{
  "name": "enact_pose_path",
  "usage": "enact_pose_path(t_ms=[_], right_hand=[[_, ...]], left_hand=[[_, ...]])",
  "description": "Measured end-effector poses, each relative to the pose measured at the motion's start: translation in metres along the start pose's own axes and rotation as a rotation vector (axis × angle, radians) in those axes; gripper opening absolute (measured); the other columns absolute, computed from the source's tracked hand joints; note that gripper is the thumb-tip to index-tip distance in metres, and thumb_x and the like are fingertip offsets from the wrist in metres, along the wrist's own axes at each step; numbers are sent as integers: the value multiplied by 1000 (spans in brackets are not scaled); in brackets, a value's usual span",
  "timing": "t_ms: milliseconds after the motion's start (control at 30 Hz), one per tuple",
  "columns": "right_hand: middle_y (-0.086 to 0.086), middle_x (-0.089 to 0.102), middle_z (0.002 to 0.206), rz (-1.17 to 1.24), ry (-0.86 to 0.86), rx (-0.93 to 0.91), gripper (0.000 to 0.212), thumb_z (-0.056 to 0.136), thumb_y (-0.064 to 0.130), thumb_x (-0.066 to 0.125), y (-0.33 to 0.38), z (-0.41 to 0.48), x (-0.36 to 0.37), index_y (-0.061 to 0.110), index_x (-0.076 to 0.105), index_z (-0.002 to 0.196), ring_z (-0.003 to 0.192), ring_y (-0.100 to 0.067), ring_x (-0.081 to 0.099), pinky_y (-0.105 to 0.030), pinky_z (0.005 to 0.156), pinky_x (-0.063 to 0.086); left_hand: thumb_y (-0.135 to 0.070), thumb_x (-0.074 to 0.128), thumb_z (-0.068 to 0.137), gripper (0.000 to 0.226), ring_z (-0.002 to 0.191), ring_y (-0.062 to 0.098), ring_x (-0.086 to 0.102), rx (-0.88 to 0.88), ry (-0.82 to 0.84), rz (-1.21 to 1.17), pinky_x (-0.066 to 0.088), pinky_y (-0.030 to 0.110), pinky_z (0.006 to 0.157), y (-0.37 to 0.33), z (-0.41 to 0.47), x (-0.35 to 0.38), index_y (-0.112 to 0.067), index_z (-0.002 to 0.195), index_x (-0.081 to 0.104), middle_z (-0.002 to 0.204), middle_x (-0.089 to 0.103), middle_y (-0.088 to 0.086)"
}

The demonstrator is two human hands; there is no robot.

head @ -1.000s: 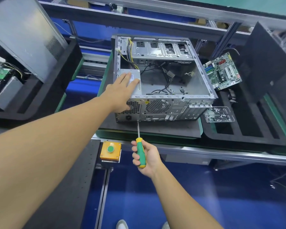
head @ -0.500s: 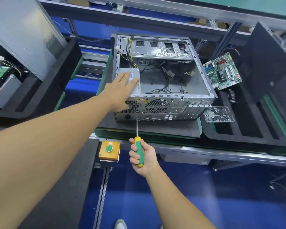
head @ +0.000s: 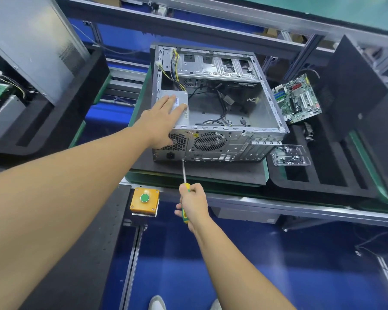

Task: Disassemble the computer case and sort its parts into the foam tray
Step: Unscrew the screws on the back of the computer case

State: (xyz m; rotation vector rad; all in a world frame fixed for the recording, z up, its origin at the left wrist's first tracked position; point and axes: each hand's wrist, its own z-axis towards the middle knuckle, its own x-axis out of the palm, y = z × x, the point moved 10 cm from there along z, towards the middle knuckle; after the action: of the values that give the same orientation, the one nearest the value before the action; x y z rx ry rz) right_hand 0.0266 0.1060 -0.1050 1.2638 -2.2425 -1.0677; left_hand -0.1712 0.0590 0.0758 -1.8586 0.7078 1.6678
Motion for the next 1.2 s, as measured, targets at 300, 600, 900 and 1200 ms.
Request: enact_pose_path(t_ms=[300, 600, 900, 1200], right_hand=[[-4, 57, 69, 120, 284, 256, 43, 99, 36, 37, -6, -3, 9, 4, 65, 94, 50, -15, 51, -28, 50, 47], [-6, 59, 102, -59, 199, -5, 24, 99, 32, 58, 10, 2, -4, 19, 38, 93, 61, -15, 65, -31, 54, 58], [-7, 63, 81, 99, 317, 226, 39, 101, 33, 39, -5, -1, 12, 4, 65, 98, 57, -17, 55, -30, 57, 50], [-8, 62, 99, -64, 232, 35, 20, 102, 38, 52, -6, 4, 10, 21, 49, 110, 65, -16, 70, -37, 62, 62]], left_hand=[[-35, 80, 81, 113, 153, 26, -8, 1, 6, 20, 35, 53, 114, -2, -2, -3, -23, 158, -2, 166, -10, 8], [-35, 81, 80, 115, 153, 26, -8, 0, 2, 17, 35, 54, 114, -2, -1, -2, -23, 158, -2, 166, -10, 8], [-36, 81, 79, 114, 153, 25, -7, 9, -12, 9, 34, 53, 114, 0, 0, -2, -23, 158, 1, 166, -7, 8], [-36, 81, 79, 114, 153, 25, -7, 7, -18, 2, 35, 53, 113, -1, -1, -3, -23, 158, 0, 166, -7, 7]])
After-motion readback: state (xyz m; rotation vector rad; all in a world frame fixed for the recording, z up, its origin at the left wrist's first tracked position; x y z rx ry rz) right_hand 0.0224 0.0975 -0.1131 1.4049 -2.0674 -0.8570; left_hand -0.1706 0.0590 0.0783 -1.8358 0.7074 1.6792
